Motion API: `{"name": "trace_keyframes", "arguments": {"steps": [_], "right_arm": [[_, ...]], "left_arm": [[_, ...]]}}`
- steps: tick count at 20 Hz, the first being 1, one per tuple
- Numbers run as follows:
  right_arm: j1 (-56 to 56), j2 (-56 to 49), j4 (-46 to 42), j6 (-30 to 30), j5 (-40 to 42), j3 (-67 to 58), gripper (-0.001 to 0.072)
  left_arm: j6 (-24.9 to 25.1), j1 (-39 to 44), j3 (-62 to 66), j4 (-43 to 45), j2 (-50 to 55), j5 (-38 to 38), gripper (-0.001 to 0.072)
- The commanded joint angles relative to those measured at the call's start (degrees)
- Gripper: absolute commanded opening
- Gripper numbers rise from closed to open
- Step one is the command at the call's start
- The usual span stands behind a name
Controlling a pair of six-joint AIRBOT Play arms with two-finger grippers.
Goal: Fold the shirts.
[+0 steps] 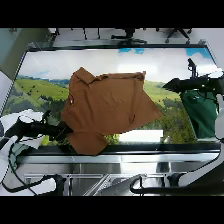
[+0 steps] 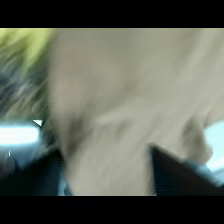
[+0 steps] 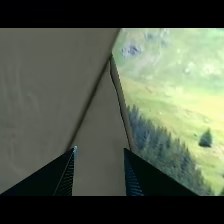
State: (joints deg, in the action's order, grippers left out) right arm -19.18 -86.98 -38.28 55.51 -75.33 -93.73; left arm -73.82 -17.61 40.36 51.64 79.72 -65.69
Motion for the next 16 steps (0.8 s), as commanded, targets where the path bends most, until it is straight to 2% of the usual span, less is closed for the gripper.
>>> {"name": "trace_keyframes", "arguments": {"steps": [1, 2, 3, 4, 11, 13, 14, 15, 16], "right_arm": [[-0.02, -2.51, -7.74, 1.55, -4.90, 0.02, 0.0373], [-0.02, -3.52, -10.88, 1.60, -6.73, 0.04, 0.0423], [-0.02, -4.59, -13.11, 1.79, -8.22, 0.04, 0.0475], [-0.02, -5.79, -14.23, 1.77, -9.68, 0.04, 0.0479], [4.50, -11.52, -15.08, 1.27, -16.39, 1.73, 0.0454], [7.37, -11.65, -14.82, 0.17, -16.70, 1.81, 0.0233], [8.63, -11.23, -14.01, 0.02, -16.70, 1.73, 0.0204], [9.49, -10.25, -12.92, 0.02, -16.74, 1.55, 0.0025], [9.97, -8.46, -11.28, 0.02, -16.68, 1.11, 0.0022]], "left_arm": [[2.91, 3.08, 4.90, -3.34, 5.88, 3.82, 0.0157], [3.08, 4.15, 7.08, -3.28, 7.19, 2.97, 0.0038], [3.50, 5.14, 9.05, -3.08, 8.13, 2.16, 0.0030], [3.50, 6.01, 10.73, -3.10, 8.76, 1.46, 0.0029], [3.28, 7.45, 17.86, -3.21, 9.07, -1.99, 0.0029], [3.30, 7.67, 20.37, -3.28, 8.85, -3.65, 0.0028], [3.32, 7.80, 21.66, -3.28, 8.11, -4.37, 0.0028], [3.34, 7.80, 23.06, -3.43, 6.51, -5.05, 0.0027], [3.32, 7.80, 24.48, -3.41, 4.55, -5.46, 0.0026]]}}
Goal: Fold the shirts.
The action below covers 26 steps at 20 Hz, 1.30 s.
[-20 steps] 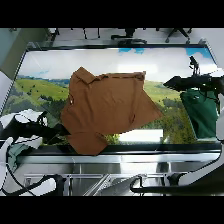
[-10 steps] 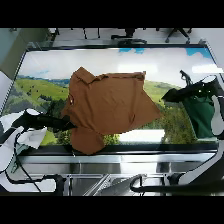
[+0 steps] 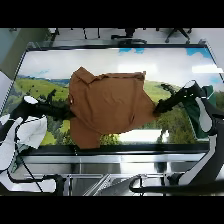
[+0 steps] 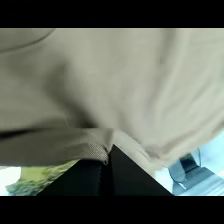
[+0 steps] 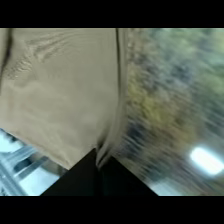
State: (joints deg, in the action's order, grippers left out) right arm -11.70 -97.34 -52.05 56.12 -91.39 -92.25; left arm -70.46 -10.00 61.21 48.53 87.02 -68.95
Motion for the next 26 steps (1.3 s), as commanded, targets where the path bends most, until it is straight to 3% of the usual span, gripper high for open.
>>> {"name": "trace_keyframes", "arguments": {"steps": [1, 5, 10, 13, 17, 19, 21, 24, 26], "right_arm": [[2.49, 4.55, 5.77, -0.74, -0.61, -1.53, 0.0021], [-0.26, 20.68, 22.67, -2.16, 3.65, -13.31, 0.0020], [-5.84, 43.52, 22.69, -1.18, 23.26, -23.76, 0.0021], [-10.21, 53.44, 21.77, 0.37, 27.10, -23.76, 0.0021], [-12.96, 59.10, 18.67, 1.14, 27.06, -23.74, 0.0020], [-13.79, 57.81, 16.02, 4.70, 25.29, -23.58, 0.0019], [-14.38, 53.33, 19.04, 5.20, 19.87, -22.47, 0.0019], [-13.09, 44.63, 24.65, 2.47, 13.25, -15.67, 0.0019], [-8.79, 39.01, 24.81, -1.03, 14.91, -8.44, 0.0018]], "left_arm": [[-0.04, 0.20, 6.01, -0.33, -5.60, -3.21, 0.0026], [-0.57, -0.63, 22.64, -2.45, -19.71, -7.87, 0.0026], [-2.73, -6.14, 51.84, -4.74, -32.59, -6.34, 0.0026], [-3.67, -13.03, 62.82, -4.55, -37.42, -4.72, 0.0026], [-3.50, -21.20, 56.41, -4.52, -44.35, -4.57, 0.0026], [-2.01, -21.51, 50.45, -4.52, -44.94, -6.56, 0.0026], [-0.81, -21.29, 45.62, -5.70, -42.42, -9.64, 0.0026], [1.81, -15.15, 38.21, -7.32, -35.26, -11.13, 0.0026], [3.61, -7.04, 33.20, -2.47, -28.28, -9.46, 0.0026]]}}
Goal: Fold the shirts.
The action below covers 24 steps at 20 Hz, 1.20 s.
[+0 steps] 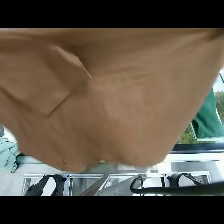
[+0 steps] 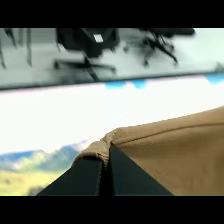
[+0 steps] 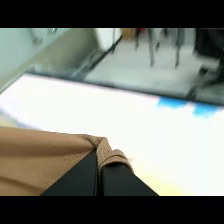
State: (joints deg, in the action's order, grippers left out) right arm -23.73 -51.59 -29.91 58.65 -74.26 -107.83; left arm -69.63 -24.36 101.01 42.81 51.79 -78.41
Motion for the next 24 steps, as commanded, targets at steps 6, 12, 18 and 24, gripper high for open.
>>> {"name": "trace_keyframes", "arguments": {"steps": [6, 12, 18, 24], "right_arm": [[11.45, -29.18, -1.05, -9.86, 12.15, 17.29, 0.0019], [11.32, -45.81, -0.90, -9.75, 18.51, 9.73, 0.0019], [10.75, -49.29, -1.22, -7.43, 15.45, -0.09, 0.0019], [8.83, -48.92, -6.69, -4.37, 2.93, -0.20, 0.0018]], "left_arm": [[0.59, 23.89, -9.75, 26.88, 35.23, 9.33, 0.0026], [-6.49, 23.89, 16.81, 29.46, 62.53, 4.07, 0.0026], [-8.66, 23.26, 14.23, 29.16, 58.93, 3.21, 0.0026], [-12.57, 24.26, 3.37, 29.29, 49.00, -7.13, 0.0026]]}}
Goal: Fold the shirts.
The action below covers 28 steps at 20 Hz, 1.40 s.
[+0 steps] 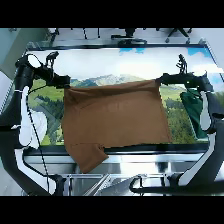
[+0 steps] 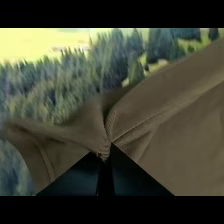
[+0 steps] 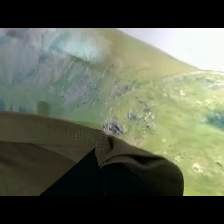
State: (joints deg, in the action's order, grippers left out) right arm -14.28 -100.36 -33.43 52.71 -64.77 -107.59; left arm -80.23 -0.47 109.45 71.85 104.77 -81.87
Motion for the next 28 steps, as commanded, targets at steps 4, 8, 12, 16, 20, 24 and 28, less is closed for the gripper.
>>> {"name": "trace_keyframes", "arguments": {"steps": [4, 8, 12, 16, 20, 24, 28], "right_arm": [[-0.48, -0.87, -6.93, 3.04, -9.53, 0.15, 0.0019], [-0.52, -1.07, -8.96, 3.06, -10.29, 0.76, 0.0019], [-0.50, -1.09, -9.92, 3.06, -10.27, 0.76, 0.0020], [-0.50, -1.09, -9.92, 3.02, -10.29, 0.76, 0.0061], [-1.64, 2.14, -16.00, 3.17, -11.04, 0.13, 0.0332], [-5.60, 8.20, -22.75, 8.50, -12.55, 0.17, 0.0504], [-7.17, 8.85, -21.44, 9.09, -15.23, 0.44, 0.0503]], "left_arm": [[-3.08, 0.20, -14.19, 2.14, -5.11, -1.62, 0.0026], [-3.98, 0.17, -21.09, 5.07, -5.11, 2.75, 0.0026], [-4.11, 0.20, -24.87, 4.98, -5.11, 5.55, 0.0027], [-5.68, 0.28, -25.81, 4.44, -5.01, 9.46, 0.0496], [-8.52, -1.55, -19.80, 4.52, -5.01, -0.37, 0.0683], [-11.61, -4.81, -21.00, 4.52, -10.27, -11.80, 0.0674], [-14.58, -4.79, -41.33, 4.96, -23.82, -9.94, 0.0674]]}}
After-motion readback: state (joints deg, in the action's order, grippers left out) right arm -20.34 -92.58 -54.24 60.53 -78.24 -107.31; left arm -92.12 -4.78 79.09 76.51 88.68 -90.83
